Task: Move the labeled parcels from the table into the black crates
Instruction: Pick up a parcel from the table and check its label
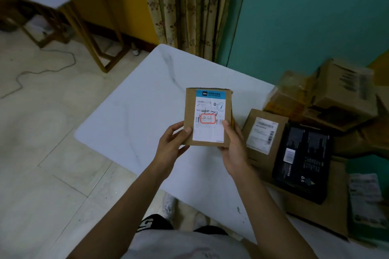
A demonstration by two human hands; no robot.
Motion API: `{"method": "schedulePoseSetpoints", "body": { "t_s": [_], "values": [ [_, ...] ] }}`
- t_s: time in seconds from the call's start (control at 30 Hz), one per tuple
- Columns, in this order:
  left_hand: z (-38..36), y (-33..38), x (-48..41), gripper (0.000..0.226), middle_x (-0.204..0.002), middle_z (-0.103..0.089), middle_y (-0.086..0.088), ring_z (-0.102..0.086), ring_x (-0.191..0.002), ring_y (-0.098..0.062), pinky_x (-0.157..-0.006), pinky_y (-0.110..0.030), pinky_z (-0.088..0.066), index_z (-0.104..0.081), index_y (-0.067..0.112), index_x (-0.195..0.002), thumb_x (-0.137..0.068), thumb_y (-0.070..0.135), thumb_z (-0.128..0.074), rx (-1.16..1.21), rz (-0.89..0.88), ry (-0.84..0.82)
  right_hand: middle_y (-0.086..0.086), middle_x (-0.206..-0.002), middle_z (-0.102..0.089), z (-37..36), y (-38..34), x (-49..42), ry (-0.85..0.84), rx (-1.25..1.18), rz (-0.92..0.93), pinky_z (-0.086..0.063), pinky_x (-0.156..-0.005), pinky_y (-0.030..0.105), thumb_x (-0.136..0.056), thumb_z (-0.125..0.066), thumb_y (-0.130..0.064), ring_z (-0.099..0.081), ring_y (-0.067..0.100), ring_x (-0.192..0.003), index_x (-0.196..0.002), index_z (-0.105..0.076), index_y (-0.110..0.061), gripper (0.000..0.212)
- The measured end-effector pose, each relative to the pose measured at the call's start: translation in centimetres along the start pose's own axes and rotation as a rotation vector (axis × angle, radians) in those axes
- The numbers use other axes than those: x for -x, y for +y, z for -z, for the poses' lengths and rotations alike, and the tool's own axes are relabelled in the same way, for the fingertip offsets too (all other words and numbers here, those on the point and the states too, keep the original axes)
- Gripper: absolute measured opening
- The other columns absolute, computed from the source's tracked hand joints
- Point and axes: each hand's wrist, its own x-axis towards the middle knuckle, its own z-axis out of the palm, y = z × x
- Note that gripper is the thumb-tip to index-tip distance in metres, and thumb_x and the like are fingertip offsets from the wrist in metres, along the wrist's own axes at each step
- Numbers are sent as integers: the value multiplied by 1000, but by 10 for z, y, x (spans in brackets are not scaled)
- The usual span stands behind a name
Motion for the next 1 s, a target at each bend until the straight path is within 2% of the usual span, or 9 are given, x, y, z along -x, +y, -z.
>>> {"method": "schedulePoseSetpoints", "body": {
  "t_s": [0.1,0.27,0.43,0.53,0.63,0.73,0.8,0.87,1.0],
  "values": [
    [40,13,-4,40,-115,-68,-1,-65,-105,-18,-94,-39,-52,-56,20,-124,-87,34,-61,56,2,112,-3,-122,-68,-44,13,-9,-130,55,-2,-54,-90,39,-93,-57,-23,-65,17,-110,-131,-56,-30,38],
    [134,39,-11,36,-113,-69,-2,-66,-103,-17,-94,-41,-51,-59,18,-120,-88,34,-61,162,-67,308,-6,-125,-66,-144,45,-26,-373,182,4,-51,-94,39,-94,-57,-19,-64,15,-113,-132,-55,-33,40],
    [258,68,-13,22,-103,-72,6,-66,-98,-8,-89,-31,-51,-64,25,-111,-93,34,-55,166,-178,438,-7,-127,-65,-274,97,-33,-551,243,-8,-48,-96,36,-97,-53,-17,-62,14,-115,-128,-56,-35,36],
    [344,88,-17,27,-107,-71,11,-62,-102,-3,-81,-20,-46,-66,26,-115,-92,36,-54,125,-218,489,-7,-126,-65,-361,135,-34,-585,257,-21,-47,-99,37,-98,-50,-17,-62,14,-115,-127,-56,-36,34],
    [429,109,-21,26,-107,-71,14,-64,-102,-4,-77,-17,-50,-63,30,-117,-94,32,-54,118,-250,520,-7,-125,-65,-443,172,-35,-608,319,-28,-49,-97,38,-99,-50,-21,-63,13,-114,-129,-54,-38,35],
    [504,129,-29,22,-110,-70,13,-64,-105,-8,-83,-24,-52,-65,37,-108,-95,23,-54,121,-264,552,-3,-132,-61,-511,206,-41,-562,354,-56,-50,-99,43,-98,-52,-21,-61,15,-117,-136,-47,-34,40],
    [543,138,-40,24,-114,-69,8,-63,-109,-13,-90,-31,-51,-66,35,-108,-97,20,-52,128,-255,560,-3,-130,-62,-548,222,-45,-539,375,-55,-54,-91,36,-98,-53,-21,-63,13,-113,-122,-52,-40,31],
    [574,148,-52,25,-114,-69,8,-63,-110,-13,-89,-31,-51,-66,36,-108,-97,19,-51,137,-247,567,-5,-126,-64,-579,235,-50,-535,402,-35,-55,-82,29,-98,-52,-21,-65,10,-108,-114,-55,-42,26],
    [622,164,-86,26,-115,-68,11,-62,-110,-9,-80,-21,-51,-64,38,-110,-98,20,-50,156,-223,531,-10,-123,-66,-632,255,-77,-517,478,6,-51,-89,28,-99,-50,-25,-63,8,-110,-115,-57,-45,26]
  ]
}}
